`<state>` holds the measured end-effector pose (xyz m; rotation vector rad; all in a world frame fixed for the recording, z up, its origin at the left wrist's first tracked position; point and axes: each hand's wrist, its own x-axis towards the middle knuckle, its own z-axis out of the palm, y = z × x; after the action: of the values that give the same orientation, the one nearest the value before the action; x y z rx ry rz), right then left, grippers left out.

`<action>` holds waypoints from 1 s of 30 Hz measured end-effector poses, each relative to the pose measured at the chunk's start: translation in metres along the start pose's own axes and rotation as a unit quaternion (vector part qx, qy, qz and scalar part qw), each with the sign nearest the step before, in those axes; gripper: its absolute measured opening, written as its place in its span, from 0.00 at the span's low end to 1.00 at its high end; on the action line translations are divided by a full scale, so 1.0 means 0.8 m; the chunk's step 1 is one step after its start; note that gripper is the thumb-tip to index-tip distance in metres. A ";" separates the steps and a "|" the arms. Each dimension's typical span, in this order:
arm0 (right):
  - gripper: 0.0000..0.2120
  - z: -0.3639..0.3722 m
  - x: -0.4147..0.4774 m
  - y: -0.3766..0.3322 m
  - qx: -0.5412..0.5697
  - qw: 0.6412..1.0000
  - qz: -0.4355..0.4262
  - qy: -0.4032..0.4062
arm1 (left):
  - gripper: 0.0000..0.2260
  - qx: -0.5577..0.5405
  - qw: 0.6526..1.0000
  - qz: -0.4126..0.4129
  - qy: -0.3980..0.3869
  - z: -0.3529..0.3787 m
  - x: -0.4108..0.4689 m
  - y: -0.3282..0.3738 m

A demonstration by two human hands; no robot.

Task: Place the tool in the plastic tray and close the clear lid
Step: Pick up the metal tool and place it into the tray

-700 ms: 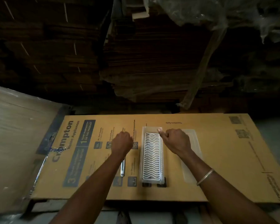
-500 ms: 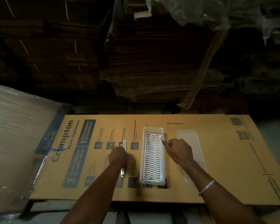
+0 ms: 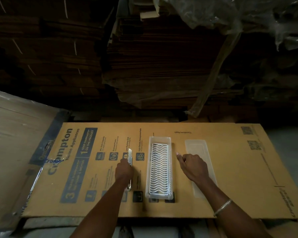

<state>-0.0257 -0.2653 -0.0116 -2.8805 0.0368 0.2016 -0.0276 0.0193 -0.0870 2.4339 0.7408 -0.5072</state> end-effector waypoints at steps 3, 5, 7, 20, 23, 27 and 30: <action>0.33 -0.001 -0.002 0.004 -0.005 1.000 0.007 -0.007 | 0.13 -0.003 1.000 0.006 -0.014 -0.001 0.006 -0.006; 0.34 -0.001 -0.002 0.007 0.000 1.000 0.010 -0.004 | 0.12 -0.019 1.000 0.010 -0.015 -0.001 0.006 -0.011; 0.35 -0.003 -0.001 0.010 0.008 1.000 0.014 0.000 | 0.12 -0.031 0.999 0.020 -0.010 0.000 0.009 -0.017; 0.38 -0.014 -0.003 0.014 0.015 0.999 0.028 0.013 | 0.12 -0.090 0.995 0.047 -0.020 -0.001 0.009 -0.018; 0.40 -0.016 -0.005 0.020 0.014 0.999 0.034 0.017 | 0.08 -0.271 0.958 0.067 -0.060 -0.010 0.002 -0.024; 0.41 -0.019 -0.006 0.021 0.009 0.999 0.039 0.012 | 0.04 -0.409 0.891 0.112 -0.161 -0.036 -0.031 -0.004; 0.40 -0.021 -0.005 0.019 0.011 0.999 0.037 0.014 | 0.05 -0.415 0.880 0.133 -0.187 -0.045 -0.043 0.011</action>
<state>-0.0279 -0.2841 0.0013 -2.8625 0.1488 0.1739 -0.0420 0.0212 -0.0387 1.5305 0.3344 -0.4139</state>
